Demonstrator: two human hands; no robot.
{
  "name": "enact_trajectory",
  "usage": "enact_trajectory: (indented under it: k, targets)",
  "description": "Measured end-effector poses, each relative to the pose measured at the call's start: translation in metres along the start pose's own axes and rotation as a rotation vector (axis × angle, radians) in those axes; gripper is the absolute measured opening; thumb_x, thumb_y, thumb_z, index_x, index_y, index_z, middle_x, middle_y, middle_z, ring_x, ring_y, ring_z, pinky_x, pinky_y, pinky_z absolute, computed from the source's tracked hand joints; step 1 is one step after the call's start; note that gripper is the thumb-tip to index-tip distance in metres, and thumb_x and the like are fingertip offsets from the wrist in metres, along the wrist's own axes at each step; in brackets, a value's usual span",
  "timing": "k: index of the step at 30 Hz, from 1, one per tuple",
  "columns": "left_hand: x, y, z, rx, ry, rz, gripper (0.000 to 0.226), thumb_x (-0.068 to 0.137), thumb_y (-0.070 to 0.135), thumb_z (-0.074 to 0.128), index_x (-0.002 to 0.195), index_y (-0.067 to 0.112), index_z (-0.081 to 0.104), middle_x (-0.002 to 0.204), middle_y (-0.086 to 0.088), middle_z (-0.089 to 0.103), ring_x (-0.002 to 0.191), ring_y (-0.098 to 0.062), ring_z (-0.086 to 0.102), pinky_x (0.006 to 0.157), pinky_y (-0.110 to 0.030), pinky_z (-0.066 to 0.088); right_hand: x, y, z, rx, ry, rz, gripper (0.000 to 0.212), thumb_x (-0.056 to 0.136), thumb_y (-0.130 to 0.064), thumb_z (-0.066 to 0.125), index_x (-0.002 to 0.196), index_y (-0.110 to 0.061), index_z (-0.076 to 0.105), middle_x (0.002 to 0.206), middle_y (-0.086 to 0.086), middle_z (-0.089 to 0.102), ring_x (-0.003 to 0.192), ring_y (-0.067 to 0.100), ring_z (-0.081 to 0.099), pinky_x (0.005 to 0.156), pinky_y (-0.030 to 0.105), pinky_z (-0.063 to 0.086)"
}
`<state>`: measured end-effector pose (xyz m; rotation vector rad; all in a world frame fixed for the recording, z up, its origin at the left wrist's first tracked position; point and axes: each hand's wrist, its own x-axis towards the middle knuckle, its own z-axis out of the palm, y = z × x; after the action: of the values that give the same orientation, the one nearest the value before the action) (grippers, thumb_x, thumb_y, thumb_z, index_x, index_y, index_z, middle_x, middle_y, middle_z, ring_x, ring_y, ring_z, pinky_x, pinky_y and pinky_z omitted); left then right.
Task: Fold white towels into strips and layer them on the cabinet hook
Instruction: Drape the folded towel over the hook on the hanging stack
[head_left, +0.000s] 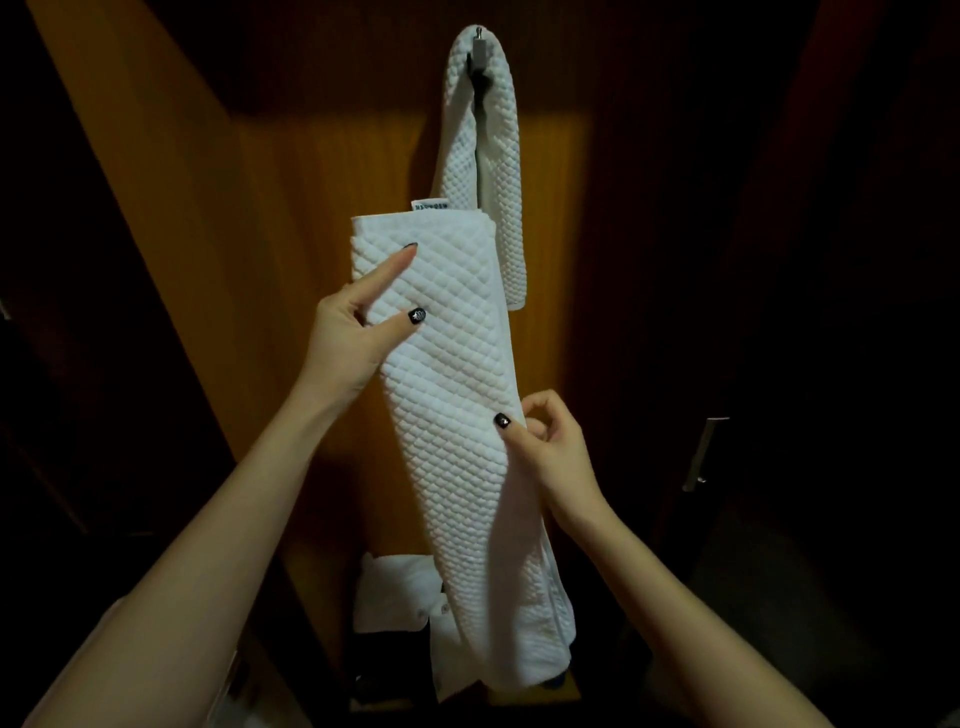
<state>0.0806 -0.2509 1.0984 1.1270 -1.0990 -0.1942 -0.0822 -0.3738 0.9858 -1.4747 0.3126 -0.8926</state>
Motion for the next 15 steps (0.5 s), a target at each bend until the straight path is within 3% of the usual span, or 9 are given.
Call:
enact_trajectory:
  k: [3,4,6,8,9,10,13,15]
  targets:
    - [0.009,-0.003,0.006,-0.077,0.003,-0.008,0.056,0.083,-0.007,0.066,0.124,0.031,0.061,0.116,0.022,0.068,0.113,-0.005,0.063,0.083,-0.02,0.054,0.014,-0.002,-0.012,0.031,-0.103,0.138,0.011,0.091,-0.009,0.066,0.098,-0.012,0.057,0.072,0.006,0.07,0.062,0.015,0.065,0.055,0.024,0.05]
    - [0.012,-0.003,0.008,-0.123,-0.007,-0.03,0.057,0.083,-0.007,0.065,0.125,0.031,0.062,0.117,0.019,0.068,0.114,-0.008,0.063,0.084,-0.022,0.055,0.017,-0.004,-0.016,-0.004,-0.168,0.145,0.005,0.092,-0.009,0.065,0.092,-0.012,0.061,0.07,0.002,0.069,0.061,0.011,0.063,0.056,0.02,0.048]
    - [0.018,-0.003,0.013,-0.207,-0.063,-0.077,0.058,0.081,-0.007,0.066,0.124,0.031,0.064,0.121,0.013,0.068,0.117,-0.012,0.062,0.085,-0.026,0.055,0.024,-0.006,-0.026,-0.071,-0.245,0.097,0.014,0.092,-0.01,0.065,0.078,-0.014,0.064,0.075,-0.004,0.066,0.067,0.006,0.061,0.064,0.018,0.048]
    - [0.023,-0.002,0.017,-0.272,-0.112,-0.106,0.057,0.08,-0.006,0.065,0.124,0.03,0.065,0.123,0.01,0.067,0.118,-0.013,0.061,0.085,-0.027,0.055,0.029,-0.011,-0.033,-0.11,-0.278,0.062,0.014,0.089,-0.01,0.067,0.077,-0.016,0.07,0.11,-0.001,0.067,0.103,0.007,0.063,0.091,0.024,0.046]
    - [0.025,-0.001,0.019,-0.296,-0.125,-0.111,0.057,0.08,-0.007,0.064,0.124,0.028,0.064,0.124,0.009,0.067,0.119,-0.014,0.061,0.086,-0.027,0.055,0.033,-0.013,-0.036,-0.11,-0.312,0.063,0.011,0.088,-0.013,0.067,0.08,-0.016,0.074,0.127,0.001,0.061,0.121,0.009,0.056,0.103,0.029,0.041]
    - [0.027,-0.001,0.02,-0.316,-0.136,-0.115,0.056,0.08,-0.007,0.062,0.125,0.027,0.063,0.124,0.008,0.067,0.119,-0.014,0.061,0.086,-0.027,0.055,0.035,-0.015,-0.036,-0.101,-0.354,0.061,0.009,0.088,-0.016,0.067,0.086,-0.012,0.075,0.133,0.003,0.058,0.127,0.011,0.051,0.107,0.032,0.038]
    - [0.033,-0.001,0.021,-0.359,-0.166,-0.144,0.055,0.082,-0.006,0.062,0.125,0.027,0.064,0.126,0.007,0.066,0.12,-0.017,0.06,0.086,-0.03,0.056,0.039,-0.019,-0.034,-0.072,-0.432,0.073,0.023,0.094,-0.011,0.06,0.104,0.008,0.067,0.11,0.012,0.067,0.1,0.02,0.061,0.09,0.036,0.046]
    - [0.039,-0.002,0.017,-0.344,-0.116,-0.162,0.054,0.081,-0.006,0.064,0.123,0.028,0.067,0.124,0.006,0.067,0.118,-0.018,0.062,0.085,-0.031,0.056,0.039,-0.023,-0.03,-0.086,-0.417,0.07,0.017,0.096,-0.009,0.057,0.088,-0.01,0.072,0.082,-0.004,0.068,0.075,0.015,0.054,0.072,0.032,0.04]
